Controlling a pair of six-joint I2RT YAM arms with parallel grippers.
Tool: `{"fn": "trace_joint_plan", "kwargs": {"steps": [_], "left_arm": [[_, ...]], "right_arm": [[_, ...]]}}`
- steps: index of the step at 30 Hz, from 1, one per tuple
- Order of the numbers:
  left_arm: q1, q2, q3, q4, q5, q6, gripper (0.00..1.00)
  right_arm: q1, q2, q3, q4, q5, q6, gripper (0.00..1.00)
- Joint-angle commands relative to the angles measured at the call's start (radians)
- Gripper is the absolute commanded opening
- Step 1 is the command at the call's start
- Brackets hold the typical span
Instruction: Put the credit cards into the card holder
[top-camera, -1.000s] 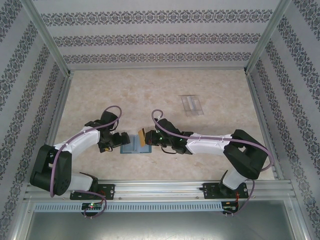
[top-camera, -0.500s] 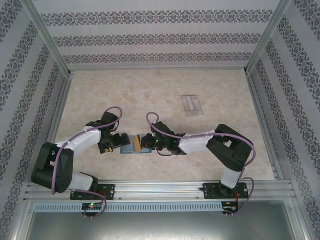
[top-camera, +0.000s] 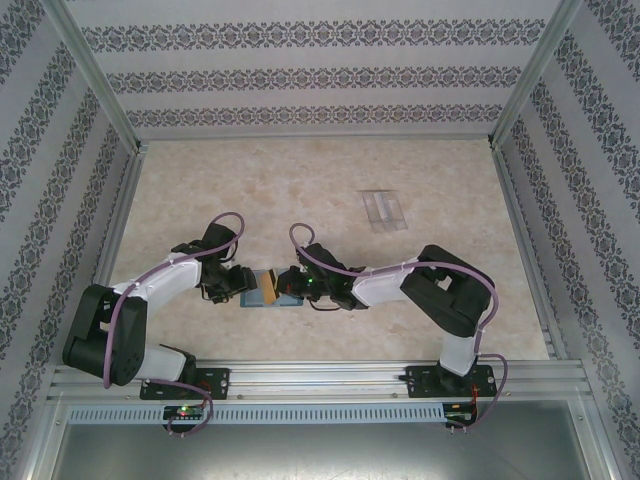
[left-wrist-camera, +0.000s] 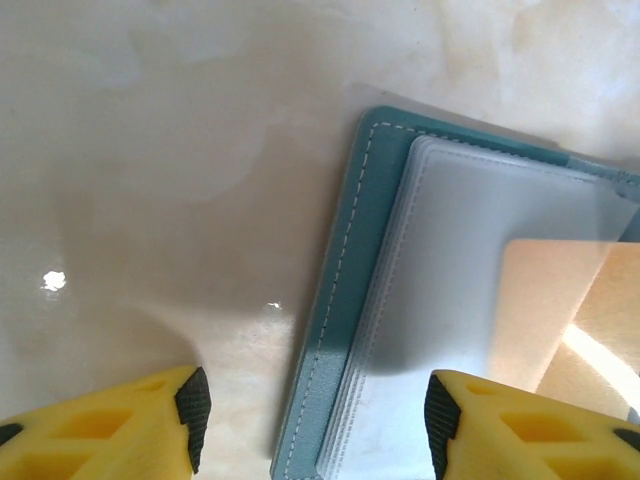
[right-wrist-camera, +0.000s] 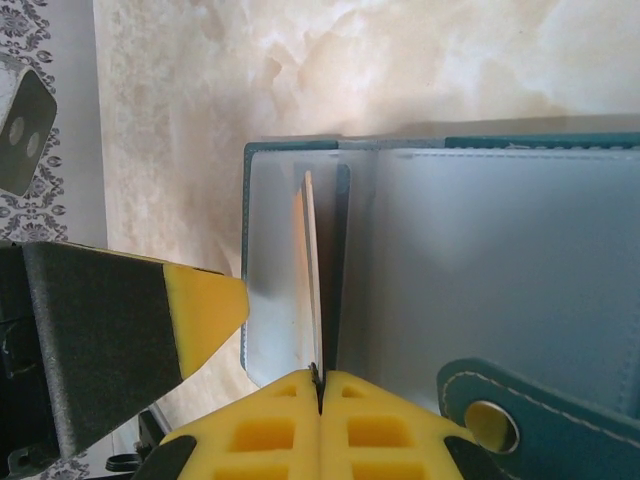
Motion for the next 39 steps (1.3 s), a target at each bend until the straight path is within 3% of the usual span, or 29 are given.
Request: {"fn": "trace_joint_plan", "kwargs": {"steps": [1, 6, 26, 35, 39], "left_arm": [[0.003, 0.006, -0.007, 0.016, 0.016, 0.007, 0.59], [0.003, 0.007, -0.002, 0.029, 0.056, 0.010, 0.49], [0.004, -0.035, -0.016, 0.064, 0.149, -0.002, 0.48], [0.013, -0.045, 0.004, 0.025, 0.125, 0.010, 0.49], [0.039, -0.087, 0.000, 0.007, 0.097, 0.008, 0.50]], "right_arm": [[0.004, 0.025, -0.002, 0.037, 0.008, 0.012, 0.00], [0.030, 0.027, -0.017, 0.067, 0.079, 0.034, 0.00], [0.095, 0.153, 0.011, 0.263, 0.193, 0.266, 0.00], [0.100, 0.072, -0.037, 0.223, 0.243, 0.212, 0.19], [0.083, 0.048, -0.036, 0.177, 0.210, 0.167, 0.29]]}}
